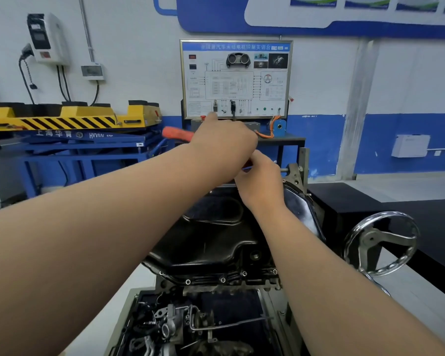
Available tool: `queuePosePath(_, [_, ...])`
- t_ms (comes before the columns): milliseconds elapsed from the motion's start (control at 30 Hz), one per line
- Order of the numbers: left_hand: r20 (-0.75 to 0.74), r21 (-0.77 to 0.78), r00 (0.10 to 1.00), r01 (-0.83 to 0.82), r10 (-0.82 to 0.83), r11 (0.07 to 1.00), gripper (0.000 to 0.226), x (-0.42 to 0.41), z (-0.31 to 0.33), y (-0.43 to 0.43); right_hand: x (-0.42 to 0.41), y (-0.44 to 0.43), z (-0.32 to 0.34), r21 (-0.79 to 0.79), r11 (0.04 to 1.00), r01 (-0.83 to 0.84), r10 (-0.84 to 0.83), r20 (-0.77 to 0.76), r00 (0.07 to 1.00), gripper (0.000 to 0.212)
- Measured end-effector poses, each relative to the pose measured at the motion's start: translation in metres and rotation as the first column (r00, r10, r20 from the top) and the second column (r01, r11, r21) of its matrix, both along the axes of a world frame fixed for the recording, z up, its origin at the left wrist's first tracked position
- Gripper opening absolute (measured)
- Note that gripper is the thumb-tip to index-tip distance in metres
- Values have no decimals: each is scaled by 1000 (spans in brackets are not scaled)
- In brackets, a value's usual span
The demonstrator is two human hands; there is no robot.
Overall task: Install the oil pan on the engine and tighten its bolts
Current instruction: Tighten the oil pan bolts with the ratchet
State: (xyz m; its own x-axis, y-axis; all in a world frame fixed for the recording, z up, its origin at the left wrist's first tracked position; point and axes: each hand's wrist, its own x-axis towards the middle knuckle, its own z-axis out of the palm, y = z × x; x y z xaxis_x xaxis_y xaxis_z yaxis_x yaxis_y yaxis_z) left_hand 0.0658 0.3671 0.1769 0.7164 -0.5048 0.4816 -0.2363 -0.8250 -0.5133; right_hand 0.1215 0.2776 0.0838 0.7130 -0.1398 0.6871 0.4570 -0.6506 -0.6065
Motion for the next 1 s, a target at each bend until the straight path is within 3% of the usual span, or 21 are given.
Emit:
queuePosePath(100, [72, 147, 996, 33, -44, 989, 31, 5, 0, 10, -1, 0, -1, 4, 1000, -23, 23, 34, 999, 8])
queuePosePath(167, [112, 199, 989, 68, -92, 978, 31, 7, -2, 14, -1, -1, -2, 19, 1000, -17, 16, 48, 999, 10])
queuePosePath(333, [22, 70, 1000, -3, 1, 998, 28, 1, 1, 9, -2, -2, -2, 58, 998, 4, -6, 36, 999, 29])
queuePosePath(467, [15, 37, 999, -46, 45, 998, 31, 0, 0, 1, -2, 0, -1, -25, 999, 27, -27, 7, 1000, 17])
queuePosePath(567, [45, 170, 997, 56, -64, 984, 12, 0, -1, 2, -2, 0, 0, -33, 999, 22, -22, 19, 1000, 7])
queuePosePath(633, [81, 218, 989, 100, -120, 971, 27, 1, -3, 7, -1, 0, 0, -24, 1000, 10, -9, 21, 1000, 7])
queuePosePath(700, [113, 207, 982, 127, -153, 970, 31, 4, -5, 10, -1, 0, 1, -17, 1000, 0, 0, 29, 1000, 12])
queuePosePath(833, [105, 152, 991, 68, -85, 986, 12, 3, -3, 8, -2, -1, 0, 1, 1000, 25, -25, 54, 998, 32])
queuePosePath(900, [93, 78, 996, -16, 8, 997, 26, 1, -1, 9, -1, -1, 0, 22, 1000, 20, -21, 40, 999, 29])
queuePosePath(1000, [57, -22, 997, -60, 61, 998, 41, 3, -5, 5, 0, -2, 0, -111, 989, 99, -100, 5, 995, 27])
